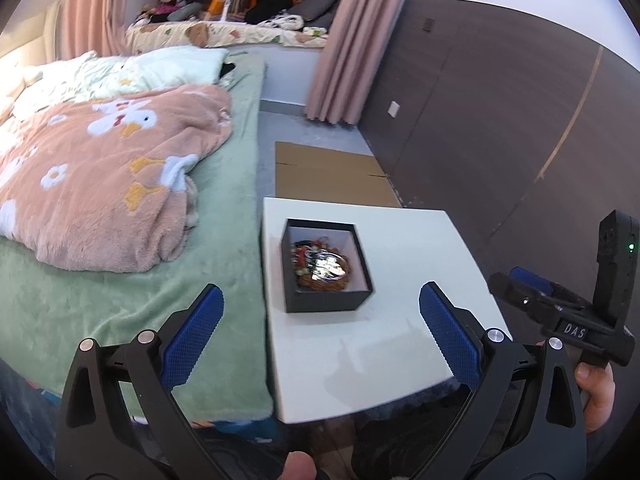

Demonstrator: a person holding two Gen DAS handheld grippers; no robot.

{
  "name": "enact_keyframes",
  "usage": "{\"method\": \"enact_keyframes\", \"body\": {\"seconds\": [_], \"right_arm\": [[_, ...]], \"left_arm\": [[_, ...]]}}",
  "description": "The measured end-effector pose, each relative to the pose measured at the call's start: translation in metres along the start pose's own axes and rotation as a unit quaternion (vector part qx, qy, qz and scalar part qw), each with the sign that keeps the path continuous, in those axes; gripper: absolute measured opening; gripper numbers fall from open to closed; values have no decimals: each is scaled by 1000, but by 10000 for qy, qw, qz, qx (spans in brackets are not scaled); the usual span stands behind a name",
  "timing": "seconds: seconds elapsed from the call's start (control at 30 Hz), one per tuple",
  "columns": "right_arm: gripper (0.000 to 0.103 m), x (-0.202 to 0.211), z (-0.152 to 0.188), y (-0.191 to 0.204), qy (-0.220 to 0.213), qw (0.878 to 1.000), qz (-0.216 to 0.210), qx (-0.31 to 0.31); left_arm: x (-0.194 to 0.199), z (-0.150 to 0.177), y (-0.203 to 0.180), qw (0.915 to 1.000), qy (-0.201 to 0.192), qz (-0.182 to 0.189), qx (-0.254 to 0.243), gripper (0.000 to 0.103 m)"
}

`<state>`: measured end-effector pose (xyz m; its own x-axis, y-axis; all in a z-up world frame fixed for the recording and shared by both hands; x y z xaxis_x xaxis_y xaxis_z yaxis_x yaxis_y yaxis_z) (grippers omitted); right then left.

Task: Organize jewelry

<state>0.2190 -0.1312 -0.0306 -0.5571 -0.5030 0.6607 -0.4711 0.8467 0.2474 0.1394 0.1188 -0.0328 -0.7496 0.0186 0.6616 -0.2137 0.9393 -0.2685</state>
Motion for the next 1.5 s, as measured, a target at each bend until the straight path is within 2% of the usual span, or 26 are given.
{"method": "enact_keyframes", "body": {"seconds": [0.47,0.9,1.2,1.5], "right_arm": [[95,106,43,-14,-535,9981,316,33],[95,188,87,-2,-1000,9944,342,86],[95,216,117,9,-1060,9935,392,133],[95,224,124,18,-1087,9930,409,232]], "left_arm": [[68,36,-72,9965,-343,130,-750,98],[133,76,-86,9926,-804,209,-882,98],[149,101,-95,9896,-898,266,-1095,98],[160,107,-94,9891,-1001,257,-1048,98]]}}
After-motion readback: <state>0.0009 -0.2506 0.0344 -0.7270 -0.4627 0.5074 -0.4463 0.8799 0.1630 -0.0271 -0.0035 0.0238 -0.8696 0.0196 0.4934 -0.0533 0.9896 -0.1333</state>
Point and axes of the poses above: each gripper's, at about its wrist camera, not at the fingertips, and x roughly against the way its jaws point, y to its left, z to its underside, the point moved 3 cm from there along -x, roughly the way its jaws point
